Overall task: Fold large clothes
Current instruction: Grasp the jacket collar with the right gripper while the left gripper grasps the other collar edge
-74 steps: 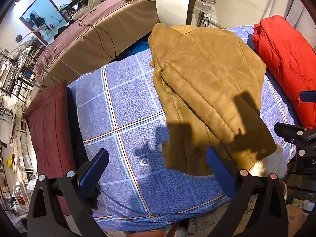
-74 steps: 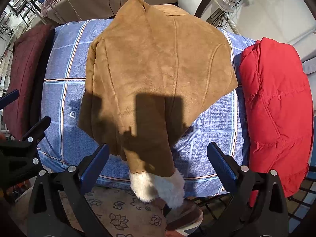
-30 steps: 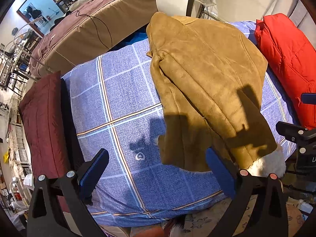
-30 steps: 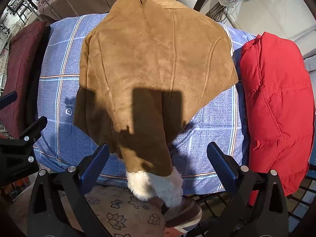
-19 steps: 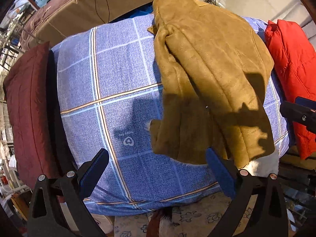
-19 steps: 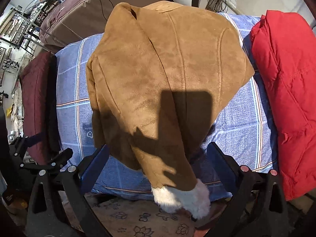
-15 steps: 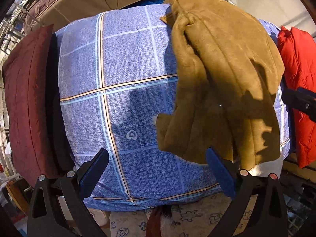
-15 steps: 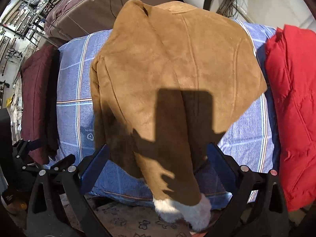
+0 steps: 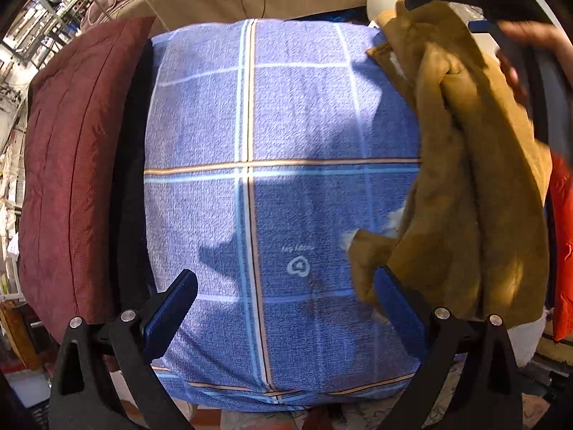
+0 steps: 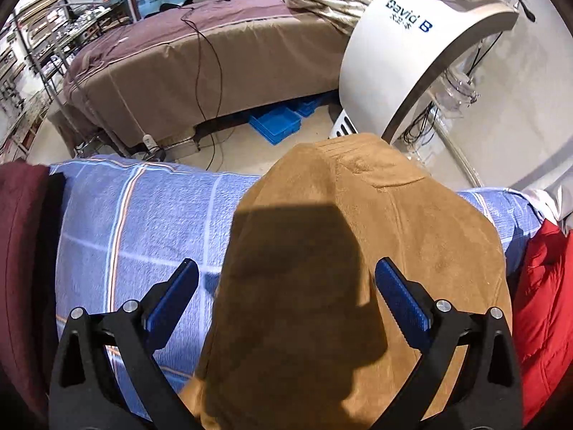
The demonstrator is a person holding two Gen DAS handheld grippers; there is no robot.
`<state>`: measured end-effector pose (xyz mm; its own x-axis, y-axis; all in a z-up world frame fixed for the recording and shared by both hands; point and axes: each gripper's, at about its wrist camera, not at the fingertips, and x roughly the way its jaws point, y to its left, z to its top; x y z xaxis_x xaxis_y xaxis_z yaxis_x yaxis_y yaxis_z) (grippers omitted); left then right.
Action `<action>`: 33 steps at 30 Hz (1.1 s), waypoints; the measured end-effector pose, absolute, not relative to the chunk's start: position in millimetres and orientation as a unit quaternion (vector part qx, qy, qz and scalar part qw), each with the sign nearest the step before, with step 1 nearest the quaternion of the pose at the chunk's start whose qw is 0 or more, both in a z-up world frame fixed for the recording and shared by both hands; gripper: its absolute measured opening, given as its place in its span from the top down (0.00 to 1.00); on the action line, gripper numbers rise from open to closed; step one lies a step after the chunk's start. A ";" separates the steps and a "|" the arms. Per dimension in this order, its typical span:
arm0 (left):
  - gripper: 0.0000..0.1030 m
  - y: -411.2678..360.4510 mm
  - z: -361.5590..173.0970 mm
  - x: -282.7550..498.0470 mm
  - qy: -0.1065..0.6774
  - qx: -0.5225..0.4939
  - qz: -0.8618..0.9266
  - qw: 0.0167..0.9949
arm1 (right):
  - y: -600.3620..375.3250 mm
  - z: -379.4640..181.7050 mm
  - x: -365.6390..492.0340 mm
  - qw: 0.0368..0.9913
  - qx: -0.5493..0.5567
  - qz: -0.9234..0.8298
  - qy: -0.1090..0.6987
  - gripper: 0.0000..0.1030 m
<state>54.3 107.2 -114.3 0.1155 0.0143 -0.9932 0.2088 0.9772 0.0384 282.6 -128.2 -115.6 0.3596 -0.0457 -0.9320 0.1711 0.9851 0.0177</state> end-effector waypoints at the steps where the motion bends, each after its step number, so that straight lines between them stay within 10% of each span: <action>1: 0.06 109.9 -116.6 53.1 0.667 0.081 -0.062 0.738 | -135.8 -126.2 293.4 0.809 0.078 -0.063 0.580 0.06; 5: 0.06 118.0 -121.4 49.5 0.678 0.062 -0.059 0.730 | -143.9 -156.2 308.3 0.774 0.108 -0.031 0.624 0.08; 9: 0.06 111.9 -121.0 54.1 0.678 0.065 -0.072 0.729 | -139.4 -141.8 275.5 0.806 0.094 0.015 0.584 0.54; 12: 0.06 102.4 -117.8 59.7 0.669 0.077 -0.088 0.734 | -153.8 -104.2 237.7 0.833 0.097 0.026 0.544 0.65; 33: 0.06 -101.6 -87.8 218.3 0.584 0.127 -0.261 0.758 | -295.9 18.3 -110.6 0.855 0.232 -0.139 0.442 0.76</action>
<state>218.3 -101.6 -87.8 0.1812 -0.2478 -0.9517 0.5447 0.8310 -0.1127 -110.6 -295.9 18.3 0.5698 -0.0327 -0.8211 0.4438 0.8532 0.2740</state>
